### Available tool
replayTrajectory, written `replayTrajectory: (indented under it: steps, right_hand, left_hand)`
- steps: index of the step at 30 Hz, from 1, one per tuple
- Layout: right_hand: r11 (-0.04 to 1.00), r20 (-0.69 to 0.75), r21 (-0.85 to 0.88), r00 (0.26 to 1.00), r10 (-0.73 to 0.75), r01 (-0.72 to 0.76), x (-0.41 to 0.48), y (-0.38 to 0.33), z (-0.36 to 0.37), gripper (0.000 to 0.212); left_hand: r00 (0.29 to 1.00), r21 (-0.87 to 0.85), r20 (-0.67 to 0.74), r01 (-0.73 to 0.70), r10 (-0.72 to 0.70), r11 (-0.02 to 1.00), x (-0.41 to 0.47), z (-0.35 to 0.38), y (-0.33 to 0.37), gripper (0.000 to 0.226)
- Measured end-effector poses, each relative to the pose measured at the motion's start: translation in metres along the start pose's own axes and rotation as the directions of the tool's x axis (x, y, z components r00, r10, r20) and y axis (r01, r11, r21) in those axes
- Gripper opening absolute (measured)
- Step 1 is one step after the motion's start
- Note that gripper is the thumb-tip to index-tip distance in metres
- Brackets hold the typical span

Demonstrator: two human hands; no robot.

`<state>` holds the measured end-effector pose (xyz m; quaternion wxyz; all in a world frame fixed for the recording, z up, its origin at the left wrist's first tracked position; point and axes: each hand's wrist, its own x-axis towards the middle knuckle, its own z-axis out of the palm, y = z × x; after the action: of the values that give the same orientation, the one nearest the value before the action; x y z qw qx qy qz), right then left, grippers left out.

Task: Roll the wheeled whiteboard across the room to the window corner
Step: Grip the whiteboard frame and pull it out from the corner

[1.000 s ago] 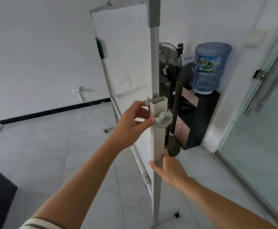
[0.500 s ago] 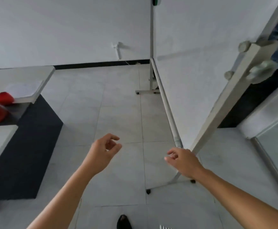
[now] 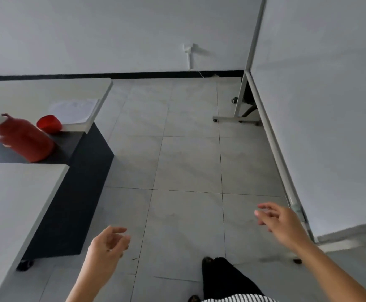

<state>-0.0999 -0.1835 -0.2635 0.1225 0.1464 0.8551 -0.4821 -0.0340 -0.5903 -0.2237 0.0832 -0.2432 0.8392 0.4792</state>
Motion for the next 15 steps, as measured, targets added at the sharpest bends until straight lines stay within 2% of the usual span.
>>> replayTrajectory:
  steps: [9,11,15]
  right_hand:
    - [0.988,-0.088,0.141,0.994,0.071,-0.058,0.158,-0.059,0.019,0.015]
    - [0.982,-0.101,0.180,0.992,0.079,-0.060,0.204,-0.087,0.018,0.014]
    - [0.976,-0.107,0.218,0.994,0.037,-0.013,0.290,-0.155,0.009,0.014]
  left_hand:
    - [0.996,-0.068,-0.071,0.051,-0.056,0.996,0.161,-0.010,0.047,0.010]
    - [0.995,-0.076,-0.084,0.045,-0.052,0.996,0.211,-0.015,0.077,0.010]
    - [0.997,-0.093,-0.065,-0.050,0.044,0.994,0.310,-0.019,0.155,0.011]
